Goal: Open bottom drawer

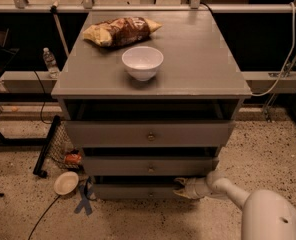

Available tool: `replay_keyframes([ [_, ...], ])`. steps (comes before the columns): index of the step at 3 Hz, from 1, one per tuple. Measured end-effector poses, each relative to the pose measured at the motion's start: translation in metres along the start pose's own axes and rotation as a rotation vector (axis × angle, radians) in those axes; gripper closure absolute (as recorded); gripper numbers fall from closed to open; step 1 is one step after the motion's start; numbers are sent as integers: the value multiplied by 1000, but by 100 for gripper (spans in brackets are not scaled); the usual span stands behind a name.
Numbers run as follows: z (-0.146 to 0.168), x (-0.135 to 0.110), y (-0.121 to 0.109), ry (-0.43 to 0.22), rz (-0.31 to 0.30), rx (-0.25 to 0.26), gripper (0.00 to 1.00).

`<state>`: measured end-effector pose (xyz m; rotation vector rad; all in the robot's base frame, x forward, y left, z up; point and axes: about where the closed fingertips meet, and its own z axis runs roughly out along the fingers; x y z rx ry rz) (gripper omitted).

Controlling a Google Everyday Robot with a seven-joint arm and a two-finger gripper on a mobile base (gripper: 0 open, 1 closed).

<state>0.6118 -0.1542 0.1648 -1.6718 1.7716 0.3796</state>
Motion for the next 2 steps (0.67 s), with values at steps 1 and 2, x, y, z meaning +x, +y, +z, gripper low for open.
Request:
replay_keyframes([
  [1, -3, -3, -1, 0, 0, 0, 100],
  [2, -3, -3, -1, 0, 0, 0, 100],
])
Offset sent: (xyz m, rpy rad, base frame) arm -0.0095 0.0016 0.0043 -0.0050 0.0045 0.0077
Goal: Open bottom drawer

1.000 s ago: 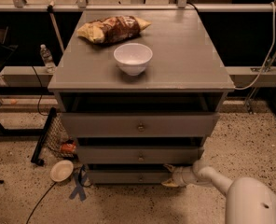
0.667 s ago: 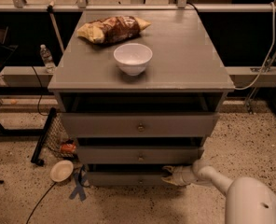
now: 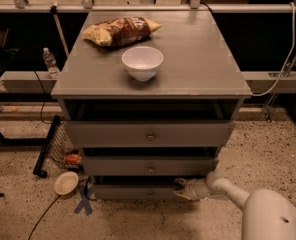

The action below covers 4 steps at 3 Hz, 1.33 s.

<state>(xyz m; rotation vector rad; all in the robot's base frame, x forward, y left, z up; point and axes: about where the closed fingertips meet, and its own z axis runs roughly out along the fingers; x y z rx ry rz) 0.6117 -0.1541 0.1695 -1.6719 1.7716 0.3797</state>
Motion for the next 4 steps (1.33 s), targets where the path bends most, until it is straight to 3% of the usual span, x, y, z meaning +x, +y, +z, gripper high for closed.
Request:
replay_keyframes([
  [4, 0, 0, 0, 0, 0, 0, 100],
])
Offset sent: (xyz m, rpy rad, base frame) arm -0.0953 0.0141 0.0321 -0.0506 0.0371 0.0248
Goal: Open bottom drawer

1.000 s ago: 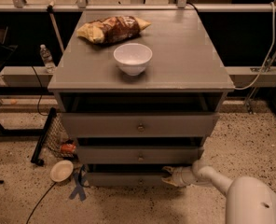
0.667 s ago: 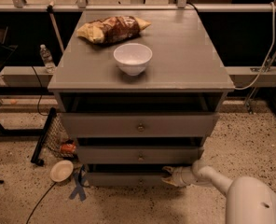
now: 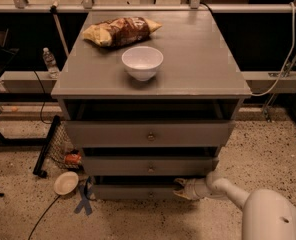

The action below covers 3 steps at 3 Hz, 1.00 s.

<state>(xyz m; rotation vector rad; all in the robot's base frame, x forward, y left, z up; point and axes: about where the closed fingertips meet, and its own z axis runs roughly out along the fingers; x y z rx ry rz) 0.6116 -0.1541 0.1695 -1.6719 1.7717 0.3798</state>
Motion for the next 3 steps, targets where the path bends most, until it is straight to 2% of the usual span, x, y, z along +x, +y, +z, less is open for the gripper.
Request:
replay_keyframes([
  [3, 0, 0, 0, 0, 0, 0, 100],
])
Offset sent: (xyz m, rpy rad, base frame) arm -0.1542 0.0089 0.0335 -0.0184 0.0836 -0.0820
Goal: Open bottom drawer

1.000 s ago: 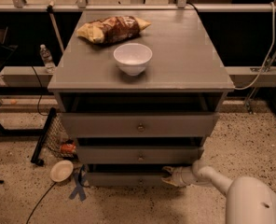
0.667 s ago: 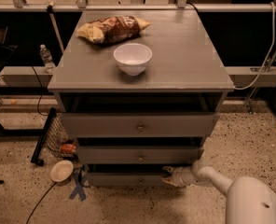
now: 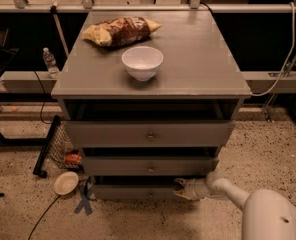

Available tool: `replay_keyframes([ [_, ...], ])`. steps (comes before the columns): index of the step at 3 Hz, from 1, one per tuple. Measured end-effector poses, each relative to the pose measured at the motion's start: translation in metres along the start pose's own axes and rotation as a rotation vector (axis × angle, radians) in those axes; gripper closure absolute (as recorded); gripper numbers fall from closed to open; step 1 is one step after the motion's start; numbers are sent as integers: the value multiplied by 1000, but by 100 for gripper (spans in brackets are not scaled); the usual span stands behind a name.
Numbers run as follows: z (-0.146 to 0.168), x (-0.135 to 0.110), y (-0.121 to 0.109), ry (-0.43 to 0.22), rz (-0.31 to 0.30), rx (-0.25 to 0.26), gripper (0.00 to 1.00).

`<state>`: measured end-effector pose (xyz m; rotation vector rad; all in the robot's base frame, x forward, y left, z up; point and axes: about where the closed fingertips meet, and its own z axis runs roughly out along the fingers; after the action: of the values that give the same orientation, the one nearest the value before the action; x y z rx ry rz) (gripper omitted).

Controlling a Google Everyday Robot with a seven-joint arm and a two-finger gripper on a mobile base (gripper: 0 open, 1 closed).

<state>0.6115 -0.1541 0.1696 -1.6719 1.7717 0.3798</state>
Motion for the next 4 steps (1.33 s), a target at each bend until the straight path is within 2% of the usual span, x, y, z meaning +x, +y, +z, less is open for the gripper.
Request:
replay_keyframes([
  [1, 0, 0, 0, 0, 0, 0, 97],
  [4, 0, 0, 0, 0, 0, 0, 28],
])
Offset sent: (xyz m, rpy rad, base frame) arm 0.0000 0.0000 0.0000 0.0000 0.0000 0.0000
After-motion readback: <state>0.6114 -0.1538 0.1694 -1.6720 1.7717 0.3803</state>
